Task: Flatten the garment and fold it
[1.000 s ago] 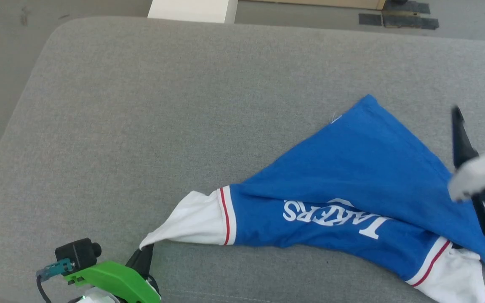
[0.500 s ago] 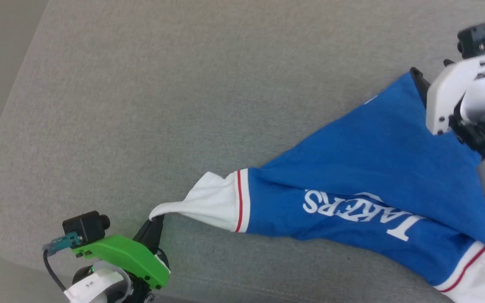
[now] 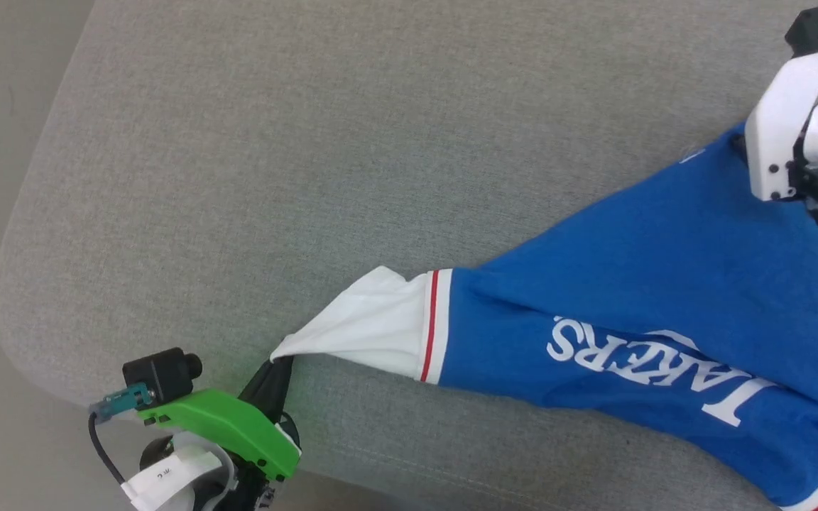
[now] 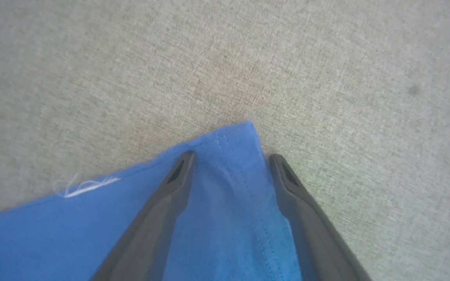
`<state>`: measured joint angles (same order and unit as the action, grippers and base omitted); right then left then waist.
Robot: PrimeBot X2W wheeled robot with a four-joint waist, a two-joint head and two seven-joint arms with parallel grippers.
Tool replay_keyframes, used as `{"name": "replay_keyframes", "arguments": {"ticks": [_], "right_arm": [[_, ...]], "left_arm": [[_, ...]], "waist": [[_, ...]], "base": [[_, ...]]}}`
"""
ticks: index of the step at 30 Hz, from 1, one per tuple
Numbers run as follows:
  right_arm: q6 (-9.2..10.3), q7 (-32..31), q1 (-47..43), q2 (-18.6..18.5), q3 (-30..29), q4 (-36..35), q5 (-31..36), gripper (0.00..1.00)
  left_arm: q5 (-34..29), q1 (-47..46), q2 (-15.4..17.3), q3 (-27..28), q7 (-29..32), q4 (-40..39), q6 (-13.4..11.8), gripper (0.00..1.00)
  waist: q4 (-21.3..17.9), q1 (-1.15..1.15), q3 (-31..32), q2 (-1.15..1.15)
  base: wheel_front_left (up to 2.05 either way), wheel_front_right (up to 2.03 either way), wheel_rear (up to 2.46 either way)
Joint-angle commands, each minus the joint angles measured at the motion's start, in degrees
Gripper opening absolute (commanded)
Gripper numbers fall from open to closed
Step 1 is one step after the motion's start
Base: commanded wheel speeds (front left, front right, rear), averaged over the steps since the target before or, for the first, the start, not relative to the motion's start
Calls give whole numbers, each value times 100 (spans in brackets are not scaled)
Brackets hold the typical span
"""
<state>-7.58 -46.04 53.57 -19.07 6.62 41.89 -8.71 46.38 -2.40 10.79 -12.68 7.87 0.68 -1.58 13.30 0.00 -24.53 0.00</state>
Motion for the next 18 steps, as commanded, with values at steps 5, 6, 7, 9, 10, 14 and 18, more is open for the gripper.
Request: {"name": "replay_keyframes", "arguments": {"ticks": [5,6,7,9,10,14,18], "right_arm": [[9,-410,-157,44,-140,26,217,0],[9,-362,-189,56,-182,-24,237,0],[9,-220,-245,67,-235,-108,266,0],[9,253,-402,124,-371,-301,233,0],[9,536,-504,159,-418,-396,202,0],[9,2192,-1147,432,-824,-924,87,0],[9,3580,-2040,740,-1206,-1443,222,0]], "left_arm": [[56,-90,-7,8,-79,56,15,0],[58,-85,-7,7,-81,62,13,0],[57,-79,-8,3,-85,74,9,0],[51,-73,-14,-14,-95,95,12,0],[52,-67,-19,-18,-102,107,11,0],[55,19,2,-12,-118,147,-11,0],[72,182,51,17,-111,137,-55,0]], "waist": [[21,0,-38,0],[12,0,-27,0],[4,0,1,0],[-8,0,77,0],[-16,0,130,0],[-128,0,414,0],[-321,0,769,0]], "base": [[0,0,0],[0,0,0],[0,0,0],[0,0,0],[0,0,0],[0,0,0],[0,0,0]]}}
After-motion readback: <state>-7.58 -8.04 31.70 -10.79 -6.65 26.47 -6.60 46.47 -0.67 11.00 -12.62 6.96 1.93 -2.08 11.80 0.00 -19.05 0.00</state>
